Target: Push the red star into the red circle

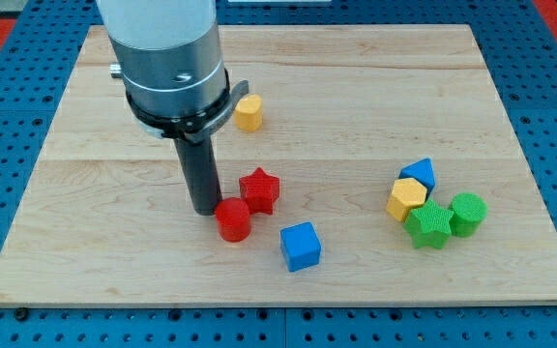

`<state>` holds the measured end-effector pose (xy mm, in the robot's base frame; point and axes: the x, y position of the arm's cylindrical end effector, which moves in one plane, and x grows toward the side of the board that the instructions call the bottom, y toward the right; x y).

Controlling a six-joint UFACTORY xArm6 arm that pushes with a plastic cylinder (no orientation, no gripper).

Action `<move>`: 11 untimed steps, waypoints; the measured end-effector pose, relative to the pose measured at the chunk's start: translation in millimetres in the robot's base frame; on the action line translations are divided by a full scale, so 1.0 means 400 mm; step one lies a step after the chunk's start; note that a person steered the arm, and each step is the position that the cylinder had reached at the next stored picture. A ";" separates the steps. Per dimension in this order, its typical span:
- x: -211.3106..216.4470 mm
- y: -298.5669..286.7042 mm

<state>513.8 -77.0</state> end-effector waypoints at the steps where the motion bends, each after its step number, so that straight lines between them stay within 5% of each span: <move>1: -0.042 0.005; 3: -0.157 0.108; 9: -0.007 0.102; 11: -0.026 0.202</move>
